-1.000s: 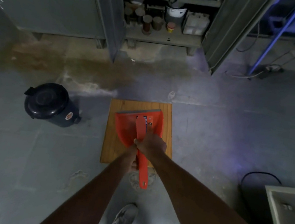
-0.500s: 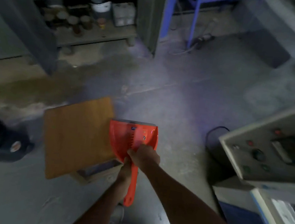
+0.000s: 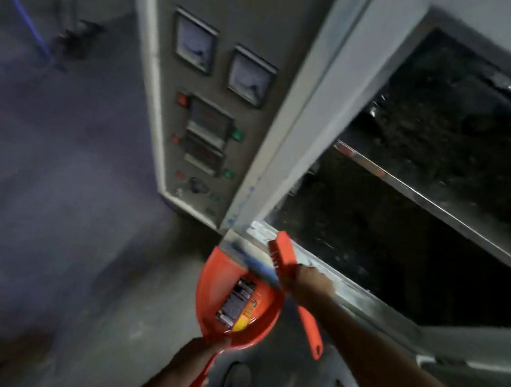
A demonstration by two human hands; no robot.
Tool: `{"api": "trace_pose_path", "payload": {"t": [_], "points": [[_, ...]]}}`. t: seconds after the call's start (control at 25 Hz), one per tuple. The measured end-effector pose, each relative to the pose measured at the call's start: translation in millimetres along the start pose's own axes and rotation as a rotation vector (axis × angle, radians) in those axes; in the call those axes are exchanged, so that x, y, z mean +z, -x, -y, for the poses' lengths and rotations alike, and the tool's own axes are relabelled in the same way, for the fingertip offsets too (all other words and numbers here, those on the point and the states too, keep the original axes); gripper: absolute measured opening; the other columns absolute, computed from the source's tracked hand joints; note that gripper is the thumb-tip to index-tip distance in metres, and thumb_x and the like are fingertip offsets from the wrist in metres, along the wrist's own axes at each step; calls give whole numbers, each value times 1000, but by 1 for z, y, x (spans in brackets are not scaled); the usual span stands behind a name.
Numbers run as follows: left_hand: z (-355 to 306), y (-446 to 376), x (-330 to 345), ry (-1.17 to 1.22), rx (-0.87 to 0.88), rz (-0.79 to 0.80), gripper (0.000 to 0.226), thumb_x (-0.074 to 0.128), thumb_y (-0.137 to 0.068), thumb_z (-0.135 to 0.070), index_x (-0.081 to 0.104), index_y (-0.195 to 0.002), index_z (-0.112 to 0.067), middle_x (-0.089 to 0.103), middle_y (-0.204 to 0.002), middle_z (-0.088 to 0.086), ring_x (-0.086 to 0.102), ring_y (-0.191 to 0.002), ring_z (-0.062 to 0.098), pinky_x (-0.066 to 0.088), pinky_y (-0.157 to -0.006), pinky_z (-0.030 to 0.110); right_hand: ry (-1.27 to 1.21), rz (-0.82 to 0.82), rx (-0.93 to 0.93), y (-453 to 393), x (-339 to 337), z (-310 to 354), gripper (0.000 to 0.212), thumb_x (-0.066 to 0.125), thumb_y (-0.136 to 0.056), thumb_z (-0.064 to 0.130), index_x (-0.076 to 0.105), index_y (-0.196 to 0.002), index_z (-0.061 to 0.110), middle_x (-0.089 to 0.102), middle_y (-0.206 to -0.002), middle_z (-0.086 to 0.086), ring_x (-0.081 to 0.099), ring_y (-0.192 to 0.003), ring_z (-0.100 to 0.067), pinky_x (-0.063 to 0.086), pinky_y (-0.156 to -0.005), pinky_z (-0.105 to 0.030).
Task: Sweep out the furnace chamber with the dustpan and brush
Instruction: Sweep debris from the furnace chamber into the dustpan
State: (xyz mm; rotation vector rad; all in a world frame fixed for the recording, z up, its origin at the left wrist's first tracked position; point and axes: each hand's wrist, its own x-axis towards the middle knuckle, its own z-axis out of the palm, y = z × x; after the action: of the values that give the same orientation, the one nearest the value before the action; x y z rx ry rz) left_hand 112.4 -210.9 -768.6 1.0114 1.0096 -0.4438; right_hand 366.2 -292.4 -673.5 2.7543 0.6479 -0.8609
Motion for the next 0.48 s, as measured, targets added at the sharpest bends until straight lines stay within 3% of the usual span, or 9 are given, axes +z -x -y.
{"api": "trace_pose_path", "payload": {"t": [0.12,0.24,0.36,0.48], "points": [[-25,-34,57,-121,59,81,51,77,-75,-62,67,-86,-14,58,-56,0,53,-41,15,44,-44,22,-71,-16,127,-55,-15,-89,49,54,-99,47,57,-130,9,66,-128,-17,68,-113,-36,54,-96,-44],[-42,-70,94,-113,124,101,56,73,-78,-67,67,-92,-14,61,-57,-3,56,-44,13,49,-47,24,-170,-55,173,-111,-25,-128,47,54,-102,30,44,-135,-1,64,-123,-23,73,-95,-39,61,-78,-46],[-43,-106,103,-120,116,97,63,70,-76,-73,67,-100,-14,63,-58,-3,59,-47,12,51,-49,24,-71,-174,118,-167,-27,-141,36,45,-104,23,56,-131,3,65,-124,-22,66,-108,-38,56,-90,-46],[-41,-122,107,-84,124,97,63,74,-76,-71,66,-104,-15,61,-60,-3,56,-48,14,48,-48,25,-113,-246,96,-201,-34,-136,39,43,-105,21,49,-139,4,62,-127,-24,63,-114,-41,52,-94,-45]]}}
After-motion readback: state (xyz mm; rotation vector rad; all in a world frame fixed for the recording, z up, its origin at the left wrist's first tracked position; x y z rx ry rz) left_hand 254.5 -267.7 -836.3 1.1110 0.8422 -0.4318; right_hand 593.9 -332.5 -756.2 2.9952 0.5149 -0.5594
